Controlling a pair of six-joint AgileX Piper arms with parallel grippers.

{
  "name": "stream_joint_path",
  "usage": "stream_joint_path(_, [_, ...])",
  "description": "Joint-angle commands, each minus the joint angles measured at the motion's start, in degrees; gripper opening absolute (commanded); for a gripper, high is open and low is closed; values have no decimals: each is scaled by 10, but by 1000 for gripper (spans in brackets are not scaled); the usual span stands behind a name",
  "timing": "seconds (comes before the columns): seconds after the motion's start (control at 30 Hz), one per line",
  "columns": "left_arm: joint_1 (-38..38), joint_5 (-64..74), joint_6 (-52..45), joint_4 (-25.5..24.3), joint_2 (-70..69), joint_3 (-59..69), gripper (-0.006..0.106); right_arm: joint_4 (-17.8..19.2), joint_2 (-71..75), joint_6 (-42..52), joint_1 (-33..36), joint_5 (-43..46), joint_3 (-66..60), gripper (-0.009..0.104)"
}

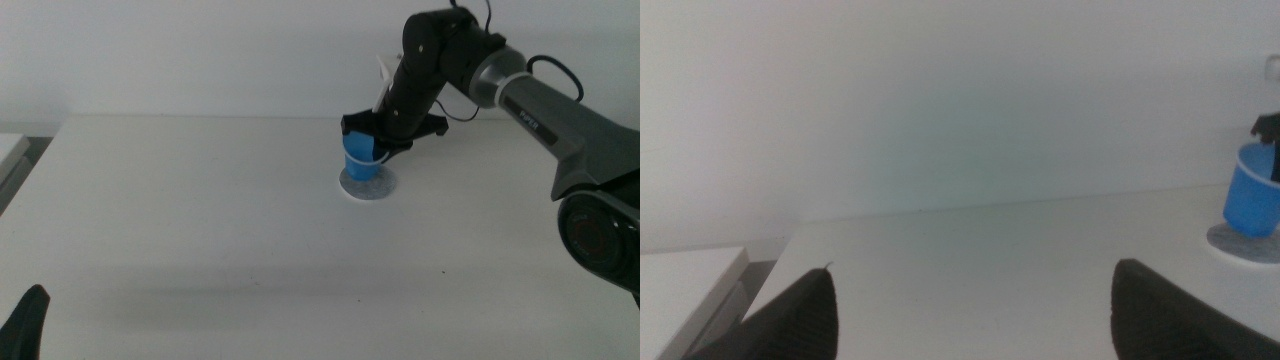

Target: Place an empty cup on a cup mat.

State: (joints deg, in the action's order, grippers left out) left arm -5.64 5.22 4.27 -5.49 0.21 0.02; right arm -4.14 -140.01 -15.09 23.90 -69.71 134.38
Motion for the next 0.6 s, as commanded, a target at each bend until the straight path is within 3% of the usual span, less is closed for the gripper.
stream_joint_path(0.0, [-1, -3, 2, 0, -2, 0, 94, 14, -7, -2, 0, -2, 6, -2])
stream_joint_path(0.57, [-1, -3, 2, 0, -2, 0, 94, 34, -16, -5, 0, -2, 6, 1])
